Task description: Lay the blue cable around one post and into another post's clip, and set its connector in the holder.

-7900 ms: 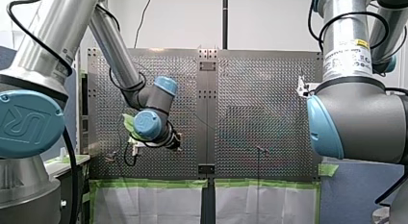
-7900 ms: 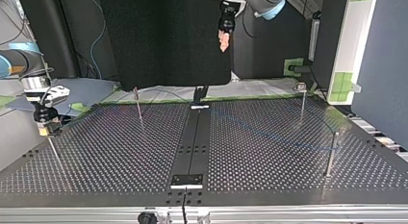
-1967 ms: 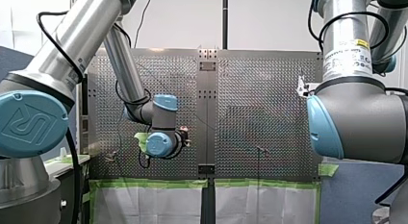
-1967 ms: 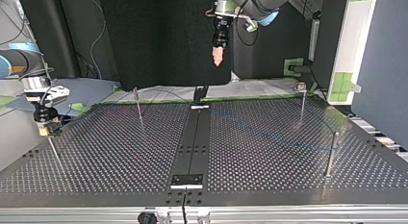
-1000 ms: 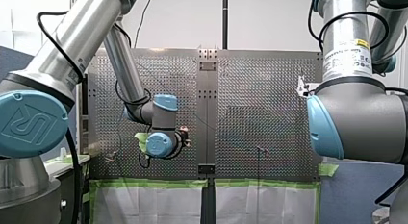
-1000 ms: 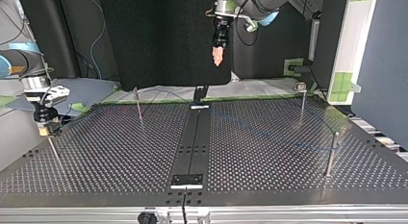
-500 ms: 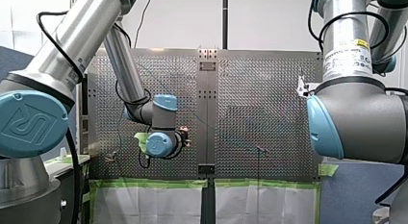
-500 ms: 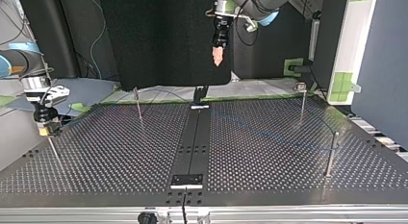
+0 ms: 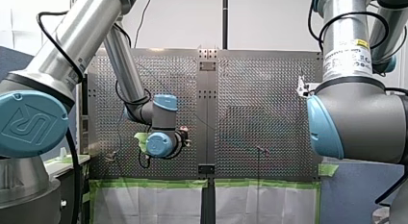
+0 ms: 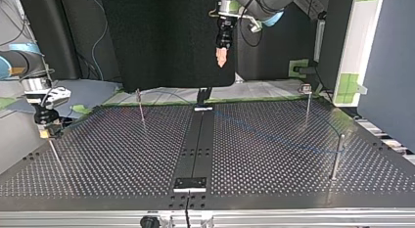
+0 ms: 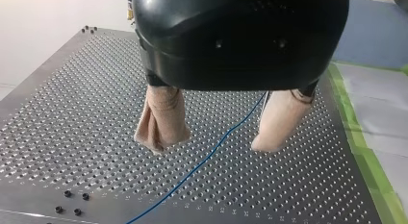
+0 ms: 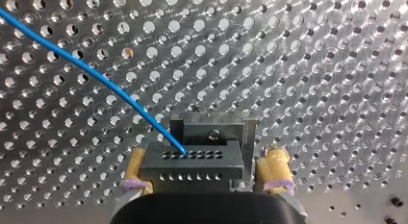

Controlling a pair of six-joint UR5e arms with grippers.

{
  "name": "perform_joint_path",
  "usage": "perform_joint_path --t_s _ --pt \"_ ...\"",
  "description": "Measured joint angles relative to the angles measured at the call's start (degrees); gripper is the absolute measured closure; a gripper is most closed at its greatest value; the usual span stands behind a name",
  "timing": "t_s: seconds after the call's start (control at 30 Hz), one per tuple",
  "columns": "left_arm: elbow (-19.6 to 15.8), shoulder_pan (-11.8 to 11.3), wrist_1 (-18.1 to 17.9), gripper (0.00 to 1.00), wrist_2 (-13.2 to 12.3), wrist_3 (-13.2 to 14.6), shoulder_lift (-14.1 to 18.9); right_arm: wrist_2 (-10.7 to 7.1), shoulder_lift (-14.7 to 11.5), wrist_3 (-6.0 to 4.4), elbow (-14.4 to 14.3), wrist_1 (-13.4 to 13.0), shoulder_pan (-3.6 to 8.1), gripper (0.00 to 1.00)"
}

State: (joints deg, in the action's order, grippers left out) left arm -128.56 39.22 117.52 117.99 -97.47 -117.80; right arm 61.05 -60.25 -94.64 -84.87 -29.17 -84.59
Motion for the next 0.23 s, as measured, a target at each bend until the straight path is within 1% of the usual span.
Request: perform_joint_path --t_s 0.23 --pt "0.0 0.0 0.0 0.0 0.0 0.0 0.0 0.0 0.0 0.0 0.0 0.0 0.0 0.0"
